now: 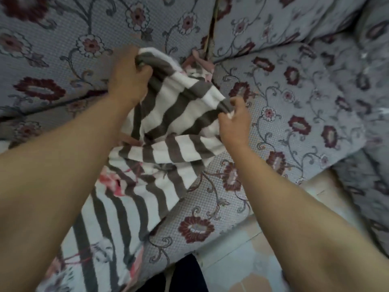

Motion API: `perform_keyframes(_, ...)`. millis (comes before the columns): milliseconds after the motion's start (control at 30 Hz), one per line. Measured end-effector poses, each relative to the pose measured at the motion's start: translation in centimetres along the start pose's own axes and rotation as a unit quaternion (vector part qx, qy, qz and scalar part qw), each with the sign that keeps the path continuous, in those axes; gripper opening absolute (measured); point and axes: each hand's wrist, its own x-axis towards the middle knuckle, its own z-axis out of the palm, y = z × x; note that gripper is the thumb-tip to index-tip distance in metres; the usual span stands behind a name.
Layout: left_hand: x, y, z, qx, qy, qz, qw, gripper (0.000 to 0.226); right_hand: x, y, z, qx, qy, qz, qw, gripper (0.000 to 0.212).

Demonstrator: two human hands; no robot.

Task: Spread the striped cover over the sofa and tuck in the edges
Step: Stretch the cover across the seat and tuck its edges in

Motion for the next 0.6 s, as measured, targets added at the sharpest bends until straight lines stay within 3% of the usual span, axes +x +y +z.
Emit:
perform_keyframes(67, -1.2, -3.7, -0.4, 0.084, -0.036, -0.035, 0.995, 0.034, -2.0, 1.9, 0.9, -0.048, -0.152, -0.008, 0.987, 0.023)
perform_keyframes(100, -2.0, -5.7, -0.6, 0.117, -0.061, -0.043, 0.99, 0.03, -3.0, 2.9, 1.6, -0.074, -0.258, 0.0, 0.963, 0.024)
perform_keyframes(167, -4.2, -9.3, -1.2, 0.133, -0.113, -0.077, 0.982, 0.031, -5.3, 4.4, 3.3, -0.108, -0.497, 0.062, 0.859, 0.022)
perform_keyframes(200, -5.3, -10.9, -1.4, 0.125, -0.145, -0.106, 0.976, 0.037, -6.3, 5.1, 4.3, -0.104, -0.574, 0.095, 0.807, 0.017)
perform_keyframes(233, -6.5, -12.0, -1.5, 0.115, -0.181, -0.123, 0.969, 0.042, -7.0, 5.6, 5.0, -0.096, -0.588, 0.109, 0.796, 0.011)
perform_keyframes(267, -7.5, -13.0, -1.4, 0.107, -0.223, -0.125, 0.961, 0.046, -7.2, 5.8, 5.8, -0.091, -0.553, 0.097, 0.822, 0.008)
perform_keyframes(333, -8.9, -13.8, -1.3, 0.08, -0.316, -0.12, 0.938, 0.047, -6.7, 6.1, 7.1, -0.097, -0.409, 0.053, 0.906, 0.026)
perform_keyframes(400, -9.4, -13.4, -0.8, 0.081, -0.429, -0.111, 0.893, 0.038, -4.9, 5.8, 8.2, -0.104, -0.326, 0.006, 0.939, 0.046)
perform_keyframes(500, -9.3, -11.7, 0.6, 0.081, -0.522, -0.094, 0.844, 0.045, -1.7, 4.9, 10.0, -0.205, -0.323, -0.131, 0.914, 0.078)
perform_keyframes(600, -8.9, -9.9, 2.4, -0.019, -0.55, -0.134, 0.824, 0.056, 0.9, 3.4, 12.6, -0.319, -0.331, -0.262, 0.848, 0.088)
